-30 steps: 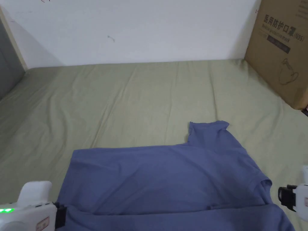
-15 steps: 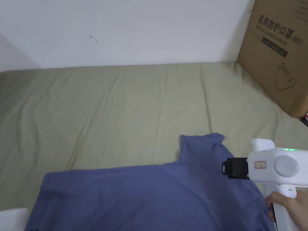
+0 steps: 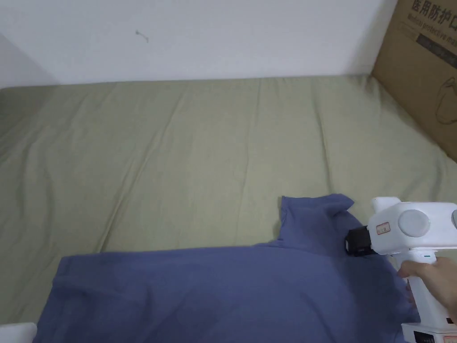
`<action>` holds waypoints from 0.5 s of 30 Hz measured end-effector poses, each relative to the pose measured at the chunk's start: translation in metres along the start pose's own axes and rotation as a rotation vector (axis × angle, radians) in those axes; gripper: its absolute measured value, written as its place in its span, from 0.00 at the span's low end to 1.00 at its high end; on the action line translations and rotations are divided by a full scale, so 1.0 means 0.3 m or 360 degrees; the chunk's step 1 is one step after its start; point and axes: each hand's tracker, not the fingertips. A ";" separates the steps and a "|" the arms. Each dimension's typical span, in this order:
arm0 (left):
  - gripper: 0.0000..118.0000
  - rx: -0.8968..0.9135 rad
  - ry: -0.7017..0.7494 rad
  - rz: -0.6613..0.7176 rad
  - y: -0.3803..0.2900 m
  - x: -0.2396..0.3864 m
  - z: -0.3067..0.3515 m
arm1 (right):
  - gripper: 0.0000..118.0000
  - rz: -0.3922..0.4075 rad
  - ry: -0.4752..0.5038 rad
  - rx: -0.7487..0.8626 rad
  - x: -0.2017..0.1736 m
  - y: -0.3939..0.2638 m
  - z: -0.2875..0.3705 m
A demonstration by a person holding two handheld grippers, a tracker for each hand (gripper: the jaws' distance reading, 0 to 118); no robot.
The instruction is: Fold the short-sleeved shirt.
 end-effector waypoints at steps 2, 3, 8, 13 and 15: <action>0.00 -0.0003 -0.0007 -0.0001 -0.001 0.004 -0.005 | 0.02 0.0001 0.0015 0.0019 -0.003 0.008 0.021; 0.00 -0.0005 -0.0006 0.0003 -0.001 0.000 -0.015 | 0.01 -0.0039 0.0080 0.0012 -0.005 0.012 0.028; 0.00 0.0007 -0.0011 0.0032 -0.001 -0.016 -0.018 | 0.01 0.0059 -0.0017 0.0033 -0.055 0.010 0.035; 0.00 0.0048 -0.0019 0.0078 0.048 -0.047 -0.010 | 0.01 -0.0008 0.0001 0.0031 -0.043 0.019 0.033; 0.08 0.0115 -0.0096 0.0157 0.114 -0.070 -0.019 | 0.01 -0.0020 0.0008 0.0029 -0.035 0.022 0.029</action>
